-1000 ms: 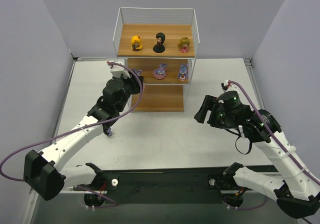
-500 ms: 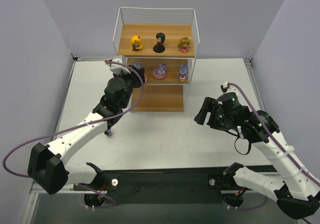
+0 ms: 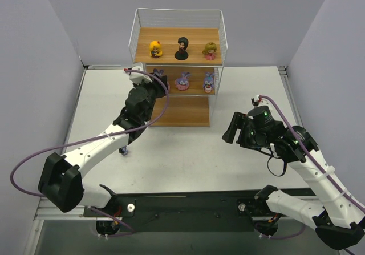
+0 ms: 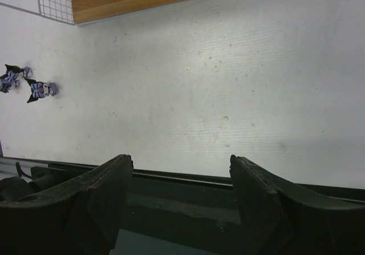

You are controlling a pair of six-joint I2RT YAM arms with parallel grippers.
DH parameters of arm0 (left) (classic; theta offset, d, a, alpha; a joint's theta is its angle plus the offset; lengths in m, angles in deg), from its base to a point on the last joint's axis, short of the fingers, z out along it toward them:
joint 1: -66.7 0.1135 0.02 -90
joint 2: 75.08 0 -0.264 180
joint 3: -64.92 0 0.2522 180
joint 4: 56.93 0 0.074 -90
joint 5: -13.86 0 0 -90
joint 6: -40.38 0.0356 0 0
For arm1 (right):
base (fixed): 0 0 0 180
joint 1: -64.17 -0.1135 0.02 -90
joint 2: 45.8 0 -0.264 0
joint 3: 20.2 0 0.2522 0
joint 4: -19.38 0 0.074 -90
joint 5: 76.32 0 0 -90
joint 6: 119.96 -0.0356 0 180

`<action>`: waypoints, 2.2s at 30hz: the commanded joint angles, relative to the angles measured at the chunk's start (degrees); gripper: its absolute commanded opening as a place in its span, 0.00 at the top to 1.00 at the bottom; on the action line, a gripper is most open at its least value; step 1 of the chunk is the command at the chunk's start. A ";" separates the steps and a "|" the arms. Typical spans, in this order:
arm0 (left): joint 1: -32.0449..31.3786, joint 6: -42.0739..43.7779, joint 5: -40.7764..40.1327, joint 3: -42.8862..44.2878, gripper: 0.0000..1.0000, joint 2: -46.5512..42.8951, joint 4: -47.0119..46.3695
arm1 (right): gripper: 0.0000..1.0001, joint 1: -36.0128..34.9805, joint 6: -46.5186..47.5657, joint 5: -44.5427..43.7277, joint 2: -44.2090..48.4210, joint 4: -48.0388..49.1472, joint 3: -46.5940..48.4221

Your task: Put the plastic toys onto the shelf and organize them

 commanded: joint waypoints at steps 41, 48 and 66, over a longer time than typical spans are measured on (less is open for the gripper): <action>-0.46 7.41 -4.50 4.05 0.30 4.22 -7.02 | 0.30 1.75 0.24 0.99 0.10 -3.37 -1.01; -0.46 7.41 -4.24 3.79 0.27 2.56 -7.20 | 0.30 1.75 -0.11 0.90 0.10 -3.46 -1.09; -0.64 0.13 -0.81 -3.50 0.30 -10.53 1.94 | 0.31 1.84 -0.11 0.64 -0.52 -2.14 -1.27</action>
